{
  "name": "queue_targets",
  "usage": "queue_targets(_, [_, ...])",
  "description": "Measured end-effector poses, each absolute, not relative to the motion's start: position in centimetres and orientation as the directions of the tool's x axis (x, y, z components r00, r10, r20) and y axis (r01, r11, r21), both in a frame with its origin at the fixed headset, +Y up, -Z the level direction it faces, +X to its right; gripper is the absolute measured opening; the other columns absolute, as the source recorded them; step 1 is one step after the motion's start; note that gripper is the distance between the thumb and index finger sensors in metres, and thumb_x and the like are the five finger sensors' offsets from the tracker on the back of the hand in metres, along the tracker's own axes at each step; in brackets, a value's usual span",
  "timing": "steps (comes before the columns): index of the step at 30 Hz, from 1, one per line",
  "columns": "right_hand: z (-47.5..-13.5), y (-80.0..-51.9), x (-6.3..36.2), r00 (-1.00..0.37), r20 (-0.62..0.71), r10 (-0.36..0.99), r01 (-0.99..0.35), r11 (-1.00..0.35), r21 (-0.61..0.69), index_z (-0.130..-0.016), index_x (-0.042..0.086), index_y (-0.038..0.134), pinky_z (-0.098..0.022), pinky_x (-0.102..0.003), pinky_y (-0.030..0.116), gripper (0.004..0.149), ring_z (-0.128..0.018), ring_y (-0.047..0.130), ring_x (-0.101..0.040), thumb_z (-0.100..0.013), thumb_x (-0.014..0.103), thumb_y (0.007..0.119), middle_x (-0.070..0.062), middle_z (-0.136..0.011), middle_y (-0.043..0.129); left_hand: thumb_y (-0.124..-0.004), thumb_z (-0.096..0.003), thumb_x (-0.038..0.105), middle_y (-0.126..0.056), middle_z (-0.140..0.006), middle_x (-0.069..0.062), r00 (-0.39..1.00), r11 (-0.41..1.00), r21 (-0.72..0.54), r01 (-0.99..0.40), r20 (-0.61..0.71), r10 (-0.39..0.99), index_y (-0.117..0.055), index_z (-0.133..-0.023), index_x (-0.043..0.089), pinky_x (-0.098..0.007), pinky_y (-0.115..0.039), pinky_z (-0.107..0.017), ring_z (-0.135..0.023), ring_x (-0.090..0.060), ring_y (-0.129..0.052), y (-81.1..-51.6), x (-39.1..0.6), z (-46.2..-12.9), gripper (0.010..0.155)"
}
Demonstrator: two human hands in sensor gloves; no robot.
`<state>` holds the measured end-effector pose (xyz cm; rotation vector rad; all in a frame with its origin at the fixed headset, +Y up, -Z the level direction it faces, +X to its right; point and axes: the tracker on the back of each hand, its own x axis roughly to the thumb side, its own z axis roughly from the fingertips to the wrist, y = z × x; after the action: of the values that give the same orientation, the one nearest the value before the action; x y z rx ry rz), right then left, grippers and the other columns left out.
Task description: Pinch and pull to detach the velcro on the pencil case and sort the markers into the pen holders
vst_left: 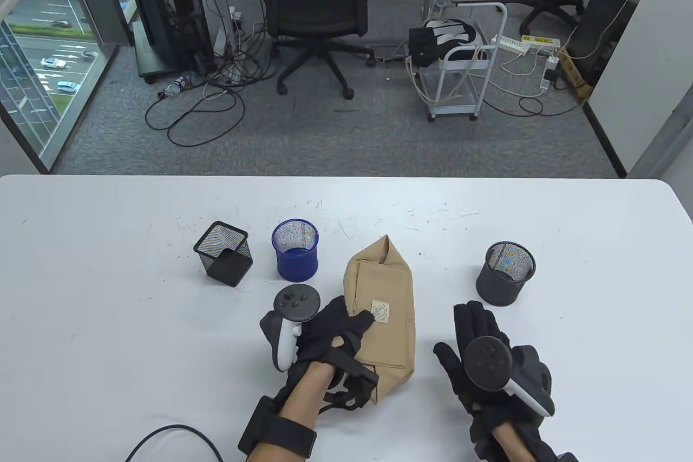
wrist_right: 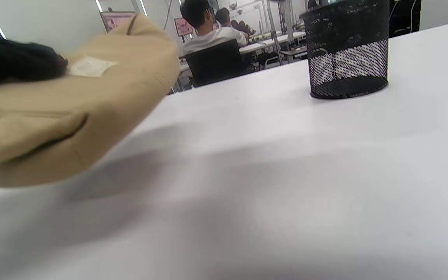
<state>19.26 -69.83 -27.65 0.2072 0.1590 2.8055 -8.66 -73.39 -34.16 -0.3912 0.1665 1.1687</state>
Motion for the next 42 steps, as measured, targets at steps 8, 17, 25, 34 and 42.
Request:
queue_targets(8, [-27.4,-66.0,13.7,-0.938,0.192,0.289,-0.277,-0.957,0.088,-0.111,0.011,0.049,-0.068,-0.06,0.062,0.082,-0.102,0.065,-0.046,-0.048,0.057,0.074,-0.021,-0.116,0.056,-0.075,-0.0534,0.036,-0.091,-0.096,-0.02,0.223,0.144,-0.26,-0.955,-0.31,0.924,-0.066,-0.105,0.009,-0.048,-0.095,-0.047,-0.076,-0.041,-0.102,-74.0,-8.2,-32.9,0.059])
queue_targets(17, [-29.4,-67.2,9.2,-0.97,0.1,0.224,-0.195,-0.952,0.234,-0.11,0.002,0.047,-0.06,-0.06,0.071,0.098,-0.097,0.063,-0.055,-0.043,0.068,0.074,-0.033,-0.112,0.053,-0.071,-0.0549,0.032,-0.087,-0.098,-0.023,0.066,-0.022,-0.274,-0.962,-0.31,0.948,-0.067,-0.105,0.01,-0.05,-0.094,-0.047,-0.077,-0.044,-0.099,-73.9,-8.6,-32.5,0.055])
queue_targets(25, [-30.6,-65.9,9.1,-0.958,0.059,0.279,-0.262,-0.943,0.207,-0.101,0.0,0.062,-0.035,-0.04,0.094,0.054,-0.07,0.095,-0.043,-0.055,0.026,0.072,-0.03,-0.092,0.081,-0.072,-0.0541,0.031,-0.09,-0.096,-0.021,0.126,0.074,-0.203,-0.976,-0.254,0.959,-0.069,-0.103,0.01,-0.046,-0.098,-0.045,-0.074,-0.041,-0.103,-73.3,-8.8,-31.9,0.053])
queue_targets(34, [-31.9,-66.0,20.5,-0.525,-0.141,0.839,-0.845,-0.494,0.207,-0.1,-0.003,0.062,-0.029,-0.037,0.096,0.053,-0.06,0.103,-0.039,-0.055,0.022,0.072,-0.031,-0.085,0.086,-0.073,-0.0538,0.03,-0.091,-0.095,-0.02,0.074,0.018,-0.193,-0.981,-0.285,0.956,-0.07,-0.103,0.011,-0.045,-0.098,-0.044,-0.073,-0.039,-0.104,-73.3,-10.5,-32.8,0.053])
queue_targets(42, [-31.5,-66.6,21.5,-0.467,-0.186,0.865,-0.883,-0.446,0.144,-0.1,-0.001,0.065,-0.028,-0.037,0.097,0.051,-0.059,0.103,-0.04,-0.054,0.02,0.074,-0.031,-0.085,0.086,-0.078,-0.0538,0.048,-0.086,-0.097,-0.029,0.683,0.616,-0.295,-0.73,-0.31,0.661,-0.064,-0.106,-0.002,-0.052,-0.09,-0.048,-0.076,-0.047,-0.098,-68.6,-9.1,-34.0,0.074])
